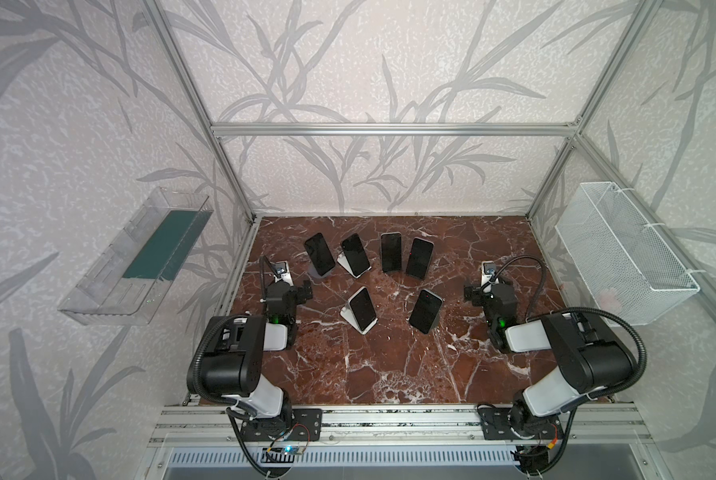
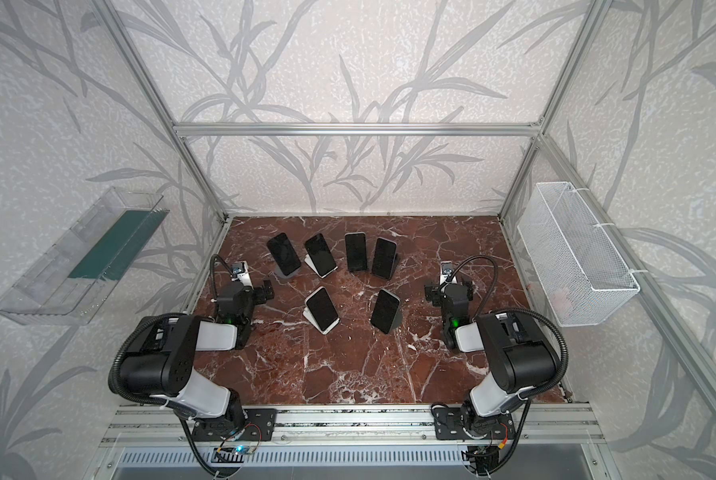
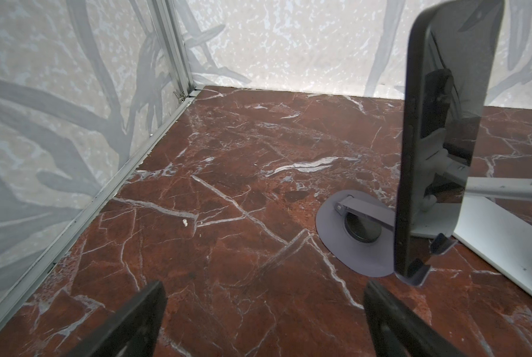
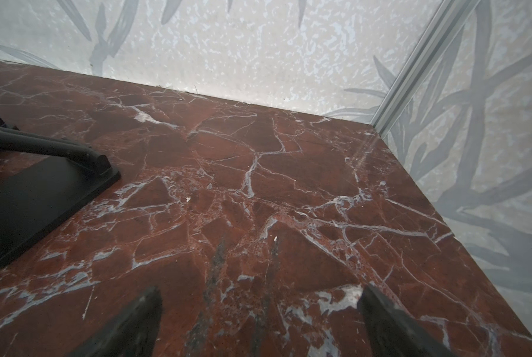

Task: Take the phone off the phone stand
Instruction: 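Raise both arms and swing the grippers forward toward the phones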

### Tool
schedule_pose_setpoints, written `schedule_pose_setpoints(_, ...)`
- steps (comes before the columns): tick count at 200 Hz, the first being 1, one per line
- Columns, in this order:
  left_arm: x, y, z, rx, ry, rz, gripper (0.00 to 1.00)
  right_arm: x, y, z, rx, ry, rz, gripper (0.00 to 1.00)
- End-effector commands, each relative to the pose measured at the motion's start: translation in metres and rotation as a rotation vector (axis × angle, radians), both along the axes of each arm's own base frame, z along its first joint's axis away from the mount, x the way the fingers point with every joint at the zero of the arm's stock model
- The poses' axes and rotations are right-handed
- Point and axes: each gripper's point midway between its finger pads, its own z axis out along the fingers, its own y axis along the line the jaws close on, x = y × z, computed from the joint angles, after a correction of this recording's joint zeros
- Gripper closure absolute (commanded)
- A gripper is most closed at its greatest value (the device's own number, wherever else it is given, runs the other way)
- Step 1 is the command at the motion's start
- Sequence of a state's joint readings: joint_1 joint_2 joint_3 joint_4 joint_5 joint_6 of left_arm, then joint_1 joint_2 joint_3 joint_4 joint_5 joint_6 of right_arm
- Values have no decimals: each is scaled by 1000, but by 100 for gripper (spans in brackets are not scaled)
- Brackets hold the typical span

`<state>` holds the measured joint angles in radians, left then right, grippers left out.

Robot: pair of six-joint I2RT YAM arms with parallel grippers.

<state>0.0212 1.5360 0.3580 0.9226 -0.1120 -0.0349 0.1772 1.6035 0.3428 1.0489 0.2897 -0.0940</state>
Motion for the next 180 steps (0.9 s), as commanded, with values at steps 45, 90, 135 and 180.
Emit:
schedule_pose_setpoints(45, 2, -29, 124, -41, -45, -144, 1, -3, 0, 15, 5, -47, -13, 1)
schedule_pose_setpoints(90, 7, -37, 215, -332, -95, -96, 1, 1, -3, 77, -18, -20, -22, 1)
schedule_pose_setpoints(135, 7, -38, 237, -760, -204, -81, 1, -21, -9, 173, 275, -25, -110, 1)
schedule_pose_setpoints(180, -5, 1, 245, -958, -434, 111, 1, -42, 28, 207, 582, -106, 214, 1)
